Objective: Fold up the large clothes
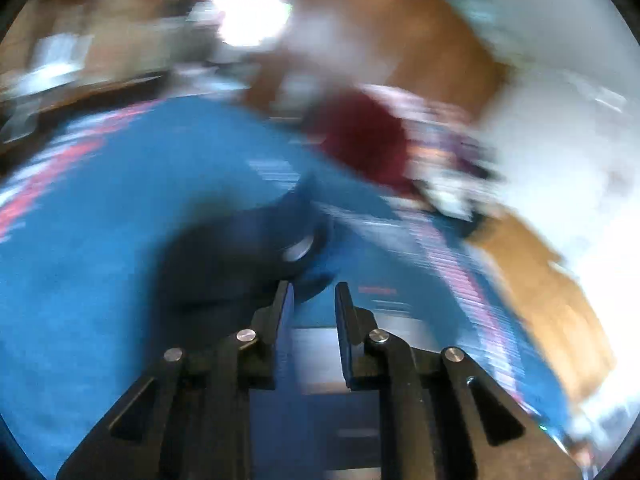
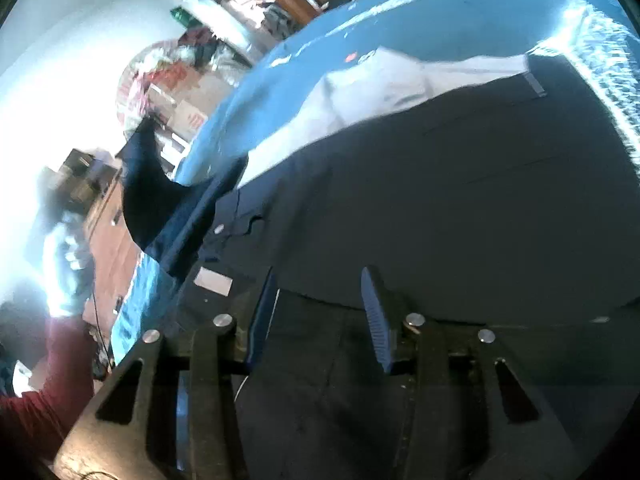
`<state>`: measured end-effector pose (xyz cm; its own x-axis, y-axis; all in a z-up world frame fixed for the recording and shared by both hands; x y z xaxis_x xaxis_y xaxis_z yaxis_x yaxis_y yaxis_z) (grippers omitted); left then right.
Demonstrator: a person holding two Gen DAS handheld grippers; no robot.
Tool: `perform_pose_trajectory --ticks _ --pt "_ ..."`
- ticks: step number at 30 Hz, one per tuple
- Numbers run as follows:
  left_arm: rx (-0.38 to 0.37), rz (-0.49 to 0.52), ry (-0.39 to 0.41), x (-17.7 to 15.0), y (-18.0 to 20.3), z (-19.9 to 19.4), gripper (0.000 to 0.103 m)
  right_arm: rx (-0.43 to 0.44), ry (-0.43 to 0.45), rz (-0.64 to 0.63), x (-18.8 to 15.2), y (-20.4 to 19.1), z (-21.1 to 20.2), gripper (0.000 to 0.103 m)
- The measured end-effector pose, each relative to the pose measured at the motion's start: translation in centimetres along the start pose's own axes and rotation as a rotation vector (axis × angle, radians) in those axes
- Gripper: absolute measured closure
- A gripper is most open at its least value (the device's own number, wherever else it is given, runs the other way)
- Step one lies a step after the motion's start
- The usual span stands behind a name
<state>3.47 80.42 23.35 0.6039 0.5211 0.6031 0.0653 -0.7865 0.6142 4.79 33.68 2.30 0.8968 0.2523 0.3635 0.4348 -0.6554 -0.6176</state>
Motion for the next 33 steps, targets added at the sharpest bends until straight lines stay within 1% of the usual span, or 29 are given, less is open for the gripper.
perform_pose_trajectory --ticks 2,3,4,5,6,7,9,10,11,14,15,16,17,18,19,21,22,23,24,25,26,28,30,33 --pt "-0.181 0.080 -0.037 -1.4 8.6 2.9 0.084 -0.002 0.026 0.013 -0.1 0.8 -1.8 0.059" --pt "-0.306 0.100 -0.081 -2.9 13.4 5.0 0.080 -0.011 0.041 0.023 -0.2 1.6 -2.9 0.059" --pt "-0.383 0.105 -0.122 -4.2 16.3 6.4 0.077 -0.013 0.046 0.030 -0.3 2.1 -3.5 0.058" --pt "-0.437 0.109 -0.162 -5.5 18.6 7.7 0.069 -0.012 0.049 0.041 -0.4 2.8 -4.2 0.058" --pt "-0.467 0.112 -0.192 -7.0 20.4 8.6 0.064 -0.014 0.051 0.053 -0.5 3.6 -4.8 0.058" --pt "-0.485 0.116 -0.214 -8.2 21.4 9.1 0.062 -0.014 0.050 0.062 -0.7 4.4 -5.3 0.058" --pt "-0.436 0.117 -0.217 -10.3 20.7 9.2 0.053 -0.006 0.047 0.076 -0.7 5.6 -5.8 0.057" --pt "-0.403 0.090 -0.220 -11.3 19.1 9.1 0.051 0.003 0.044 0.082 -0.6 6.0 -5.9 0.056" --pt "-0.384 0.043 -0.229 -12.3 17.2 9.0 0.050 0.019 0.037 0.090 -0.5 6.3 -5.8 0.055" --pt "-0.251 -0.071 -0.228 -15.0 10.3 7.7 0.050 0.061 0.017 0.097 0.6 6.0 -4.6 0.054" --pt "-0.218 -0.113 -0.218 -15.9 7.7 6.5 0.050 0.085 0.004 0.087 1.0 5.2 -3.9 0.053" --pt "-0.189 -0.130 -0.201 -16.6 6.2 5.2 0.050 0.110 -0.011 0.076 1.3 4.2 -3.2 0.053" --pt "-0.146 -0.143 -0.183 -17.1 4.6 4.3 0.050 0.137 -0.035 0.055 1.7 2.7 -2.1 0.052" --pt "-0.106 -0.180 -0.168 -17.8 2.5 3.1 0.048 0.164 -0.071 0.019 2.2 0.7 -0.7 0.051" --pt "-0.058 -0.214 -0.150 -18.3 -0.1 2.2 0.045 0.181 -0.105 -0.024 2.6 -1.5 0.7 0.051" --pt "0.074 -0.256 -0.122 -19.2 -4.6 0.6 0.043 0.203 -0.165 -0.103 3.4 -5.4 3.5 0.050" --pt "0.110 -0.288 -0.109 -19.8 -7.2 -0.6 0.043 0.207 -0.209 -0.148 4.1 -7.7 5.4 0.050" --pt "0.121 -0.308 -0.109 -20.1 -8.5 -0.9 0.043 0.190 -0.224 -0.176 5.0 -9.1 6.8 0.050" --pt "0.152 -0.346 -0.112 -20.8 -10.4 -1.2 0.043 0.180 -0.236 -0.191 5.9 -10.0 8.0 0.049" --pt "0.153 -0.365 -0.115 -21.3 -11.5 -1.3 0.043 0.176 -0.252 -0.187 6.9 -10.5 9.3 0.049" --pt "0.131 -0.376 -0.119 -21.8 -12.2 -1.2 0.043 0.167 -0.264 -0.148 8.8 -10.4 11.0 0.049" --pt "0.119 -0.357 -0.127 -22.7 -12.6 -0.4 0.043 0.149 -0.274 -0.093 11.2 -9.6 13.3 0.047" --pt "0.123 -0.321 -0.121 -23.5 -12.2 0.4 0.041 0.099 -0.296 -0.061 13.1 -8.6 16.0 0.048" --pt "0.103 -0.309 -0.106 -23.9 -12.3 0.5 0.037 0.020 -0.352 -0.070 14.2 -8.1 19.5 0.048"
Point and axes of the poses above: each gripper's, at about its wrist camera, not at the fingertips, and z roughly the way its jaws point, y to its right, x to its top, the point moved 8 cm from there along z, roughly the way its jaws point, and after that the axes turned 10 degrees about -y, right-handed, at the moved point
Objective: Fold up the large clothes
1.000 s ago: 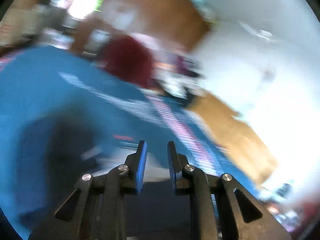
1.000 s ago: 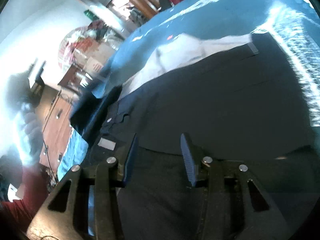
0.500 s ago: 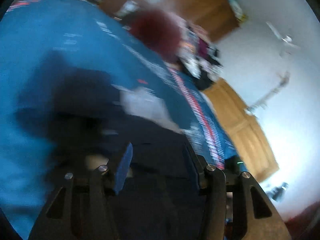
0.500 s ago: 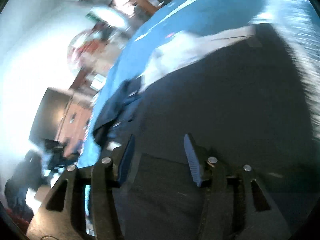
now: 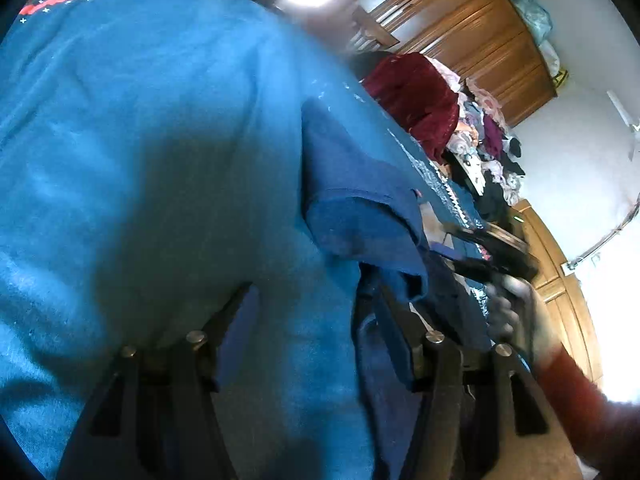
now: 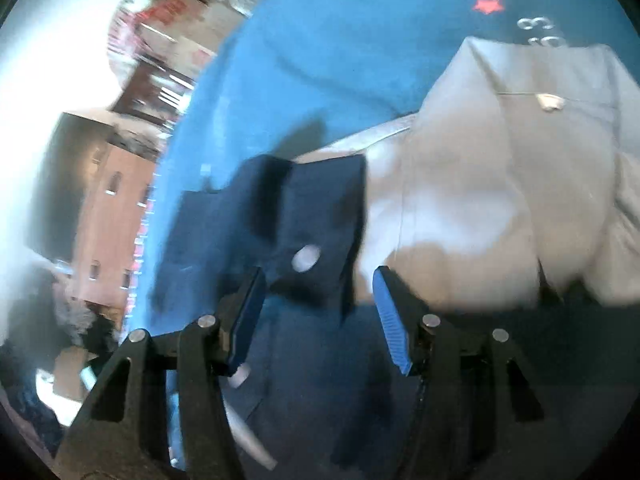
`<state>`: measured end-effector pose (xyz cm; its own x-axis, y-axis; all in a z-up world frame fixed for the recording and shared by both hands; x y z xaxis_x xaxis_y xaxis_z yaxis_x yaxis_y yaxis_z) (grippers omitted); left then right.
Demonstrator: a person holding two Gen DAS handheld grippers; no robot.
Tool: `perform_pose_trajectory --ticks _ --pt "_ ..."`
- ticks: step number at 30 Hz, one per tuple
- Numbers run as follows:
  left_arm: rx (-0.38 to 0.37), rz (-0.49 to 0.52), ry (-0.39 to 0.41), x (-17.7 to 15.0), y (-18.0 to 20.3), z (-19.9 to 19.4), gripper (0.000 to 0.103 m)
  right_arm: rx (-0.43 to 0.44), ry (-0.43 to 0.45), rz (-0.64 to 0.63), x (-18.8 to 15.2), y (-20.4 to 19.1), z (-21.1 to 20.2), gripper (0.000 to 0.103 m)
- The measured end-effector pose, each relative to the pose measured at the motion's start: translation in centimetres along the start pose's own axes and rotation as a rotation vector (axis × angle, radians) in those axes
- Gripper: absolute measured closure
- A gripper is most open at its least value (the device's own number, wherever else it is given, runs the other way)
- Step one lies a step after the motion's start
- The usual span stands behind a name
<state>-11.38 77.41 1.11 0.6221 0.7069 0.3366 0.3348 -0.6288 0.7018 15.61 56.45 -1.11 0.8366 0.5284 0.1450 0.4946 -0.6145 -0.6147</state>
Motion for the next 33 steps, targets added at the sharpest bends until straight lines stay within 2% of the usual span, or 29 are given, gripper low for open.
perform_pose_trajectory --ticks 4,5,7,9,12,14,18,20,21,23,30,33 --pt "-0.015 0.013 0.009 -0.1 -0.3 -0.5 0.031 -0.042 -0.009 -0.021 1.5 -0.2 1.6 0.048" --pt "-0.018 0.020 0.011 -0.2 -0.4 -0.7 0.027 -0.042 -0.007 -0.020 1.7 -0.3 1.9 0.049" --pt "-0.025 0.048 0.008 -0.3 0.1 -0.8 0.018 -0.020 -0.007 -0.009 2.0 -0.6 2.2 0.060" --pt "-0.026 0.087 -0.002 -0.3 0.5 -1.2 0.009 0.014 -0.010 0.014 1.8 -0.5 2.2 0.078" --pt "0.015 0.141 -0.022 -0.9 0.9 -1.3 0.004 0.059 -0.003 0.046 1.3 -0.2 1.7 0.089" --pt "0.042 0.159 -0.032 -0.9 1.2 -0.8 0.002 0.060 -0.006 0.040 1.2 -0.4 1.9 0.089" --pt "0.087 0.185 -0.044 -0.7 1.6 -0.1 0.001 -0.005 -0.005 0.000 1.7 -0.2 3.1 0.086" --pt "0.130 0.207 -0.050 -0.7 2.1 0.4 0.000 -0.031 -0.007 -0.018 1.8 -0.4 3.2 0.087" --pt "0.152 0.218 -0.052 -0.8 2.4 0.4 0.000 -0.031 -0.006 -0.014 1.9 -0.3 3.0 0.093" --pt "0.197 0.242 -0.060 -1.1 2.6 0.8 0.000 -0.008 0.016 -0.020 1.8 -0.8 1.8 0.101" --pt "0.365 0.313 -0.082 -2.1 3.2 2.1 0.000 0.089 0.188 -0.078 -0.1 -3.7 -6.5 0.101" --pt "0.389 0.321 -0.084 -2.4 3.1 2.1 0.000 0.111 0.258 -0.086 -2.0 -3.6 -10.8 0.101"
Point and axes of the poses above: each gripper's, at about its wrist camera, not at the fingertips, and z roughly the way its jaws point, y to its right, x to its top, the point moved 8 cm from there along z, roughly the way its jaws point, and after that the axes turned 10 degrees about -y, right-handed, at the moved point
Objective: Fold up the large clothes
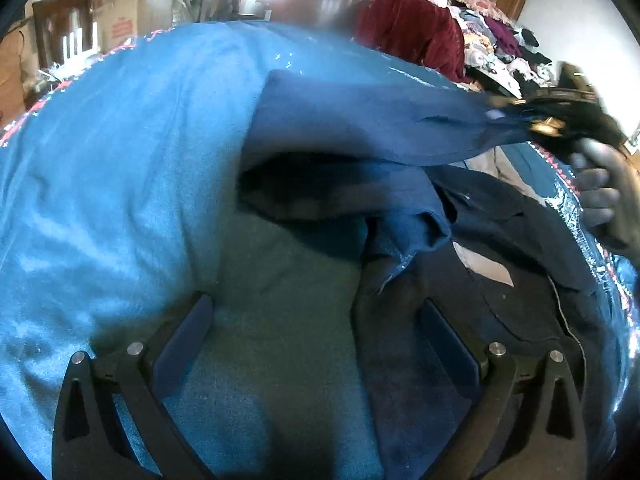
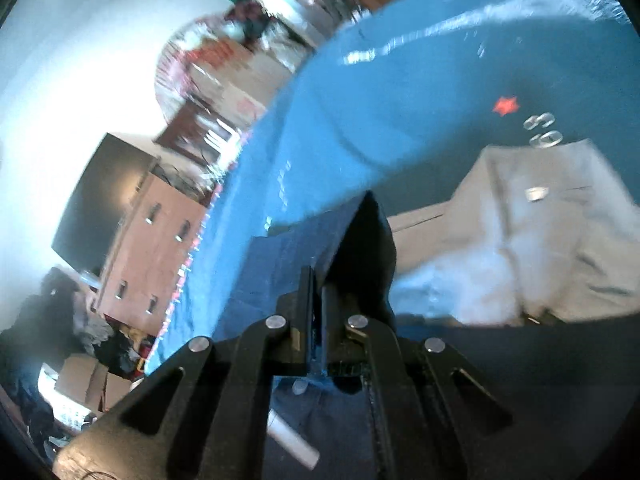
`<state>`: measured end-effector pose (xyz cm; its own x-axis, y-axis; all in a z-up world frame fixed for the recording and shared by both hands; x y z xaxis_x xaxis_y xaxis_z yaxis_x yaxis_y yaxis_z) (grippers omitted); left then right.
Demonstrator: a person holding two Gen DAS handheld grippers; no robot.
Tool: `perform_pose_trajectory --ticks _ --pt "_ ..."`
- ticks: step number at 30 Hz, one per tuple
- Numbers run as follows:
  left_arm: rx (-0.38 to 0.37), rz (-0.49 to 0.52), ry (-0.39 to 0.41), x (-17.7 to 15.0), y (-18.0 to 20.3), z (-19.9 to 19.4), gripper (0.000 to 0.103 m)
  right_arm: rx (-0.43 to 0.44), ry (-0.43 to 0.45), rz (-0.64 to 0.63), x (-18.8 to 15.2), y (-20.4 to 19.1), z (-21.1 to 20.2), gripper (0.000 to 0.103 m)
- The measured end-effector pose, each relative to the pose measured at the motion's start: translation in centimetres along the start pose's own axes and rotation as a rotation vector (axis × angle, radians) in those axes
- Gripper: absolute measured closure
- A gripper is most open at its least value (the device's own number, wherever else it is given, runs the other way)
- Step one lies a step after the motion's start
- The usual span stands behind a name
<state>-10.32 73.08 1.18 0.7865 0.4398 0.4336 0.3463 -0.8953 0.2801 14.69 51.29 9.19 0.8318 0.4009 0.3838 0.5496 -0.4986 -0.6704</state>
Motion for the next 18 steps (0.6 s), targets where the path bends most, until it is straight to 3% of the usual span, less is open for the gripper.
perform_pose_trajectory --ticks 5,8,14,18 --pt "0.006 0.002 -0.001 0.0 0.3 -0.1 0.000 -0.014 0.091 0.067 -2.7 3.1 -6.8 0.101" --pt "0.003 0.001 0.000 -0.1 0.3 -0.3 0.000 -0.055 0.123 0.138 -5.5 7.6 -9.9 0.101" --pt "0.015 0.003 -0.005 0.1 0.3 -0.3 0.000 -0.125 0.107 0.262 -9.3 14.7 -11.1 0.101" --pt "0.027 0.008 -0.010 0.2 0.5 -0.2 0.000 -0.154 0.101 0.280 -10.3 16.4 -11.1 0.101"
Point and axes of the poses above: each gripper's, at about its wrist camera, not at the fingertips, and z roughly the way its jaws point, y to its right, x to its top, the point moved 8 cm from there along z, roughly the way its jaws point, and after that the axes turned 10 degrees about -y, right-handed, at the moved point
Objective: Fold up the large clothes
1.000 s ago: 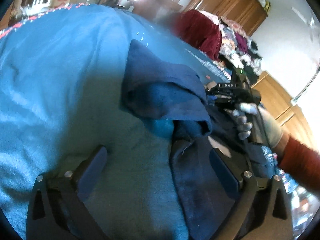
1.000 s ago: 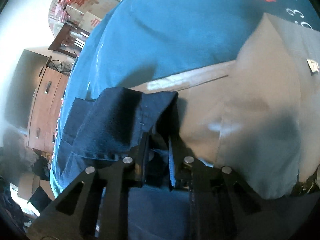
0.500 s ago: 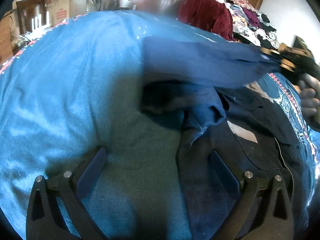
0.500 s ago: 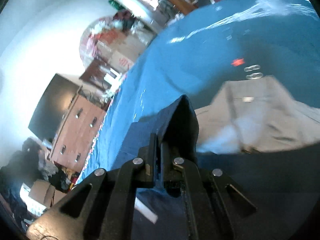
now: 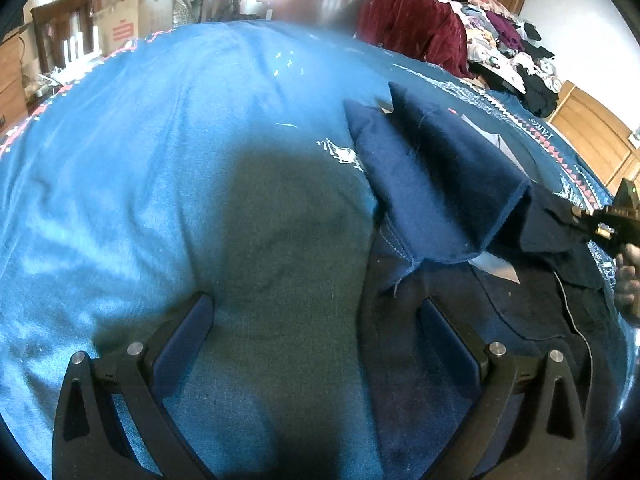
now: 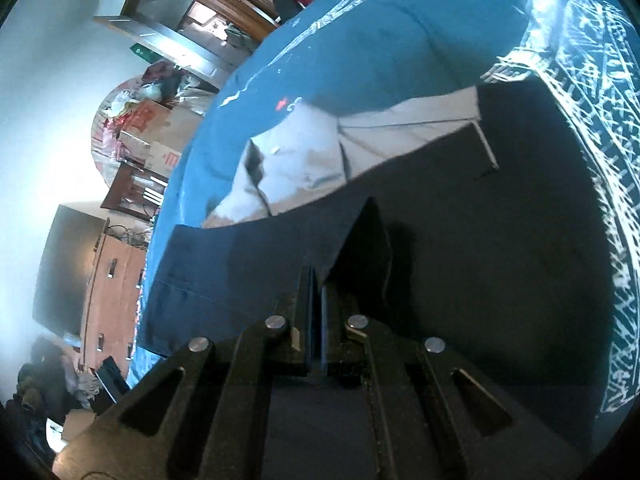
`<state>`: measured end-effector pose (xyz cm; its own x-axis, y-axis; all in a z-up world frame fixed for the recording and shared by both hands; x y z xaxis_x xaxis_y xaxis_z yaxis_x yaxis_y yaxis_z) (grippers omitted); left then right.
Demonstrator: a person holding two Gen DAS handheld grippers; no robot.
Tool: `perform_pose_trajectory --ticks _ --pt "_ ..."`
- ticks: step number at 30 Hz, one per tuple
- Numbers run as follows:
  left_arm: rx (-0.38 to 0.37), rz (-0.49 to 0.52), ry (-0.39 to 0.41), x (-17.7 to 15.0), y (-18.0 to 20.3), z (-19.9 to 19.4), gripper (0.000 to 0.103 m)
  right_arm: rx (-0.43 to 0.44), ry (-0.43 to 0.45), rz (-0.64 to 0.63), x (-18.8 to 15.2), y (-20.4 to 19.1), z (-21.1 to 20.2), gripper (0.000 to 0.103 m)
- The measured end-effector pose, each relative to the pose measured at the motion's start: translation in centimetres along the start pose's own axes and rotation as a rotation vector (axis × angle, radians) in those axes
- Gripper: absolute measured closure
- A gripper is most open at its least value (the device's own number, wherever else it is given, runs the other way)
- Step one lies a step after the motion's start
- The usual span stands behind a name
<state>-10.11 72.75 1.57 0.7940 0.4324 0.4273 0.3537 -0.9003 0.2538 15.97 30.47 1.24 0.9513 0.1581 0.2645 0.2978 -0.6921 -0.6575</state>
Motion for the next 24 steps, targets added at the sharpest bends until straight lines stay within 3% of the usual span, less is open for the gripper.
perform_pose_trajectory --ticks 6,15,18,21,24 --pt "0.006 0.002 -0.001 0.1 0.1 0.0 0.000 -0.044 0.128 0.035 0.6 2.2 -4.3 0.101" --pt "0.012 0.008 -0.015 0.1 -0.1 0.1 0.000 -0.212 0.028 -0.002 -0.2 5.7 -2.8 0.100" --pt "0.027 0.005 -0.018 0.1 -0.4 -0.8 0.000 -0.261 0.059 -0.035 -0.8 5.7 -4.6 0.100" --pt "0.097 -0.041 0.014 -0.3 -2.3 -2.2 0.000 -0.252 0.096 -0.030 -1.3 5.8 -6.3 0.101" --pt "0.057 -0.094 -0.005 -1.0 -3.5 -1.9 0.000 -0.266 0.119 -0.010 -1.3 6.7 -7.2 0.098"
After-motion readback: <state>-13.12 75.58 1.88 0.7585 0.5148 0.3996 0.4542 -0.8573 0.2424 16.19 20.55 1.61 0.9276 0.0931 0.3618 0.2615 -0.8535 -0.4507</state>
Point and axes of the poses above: each gripper's, at about its wrist camera, not at the fingertips, and z roughly the way its jaws point, y to its right, x to its top, the point moved 8 cm from there along z, roughly the way its jaws point, and after that the axes turned 10 degrees about -y, right-handed, at the moved point
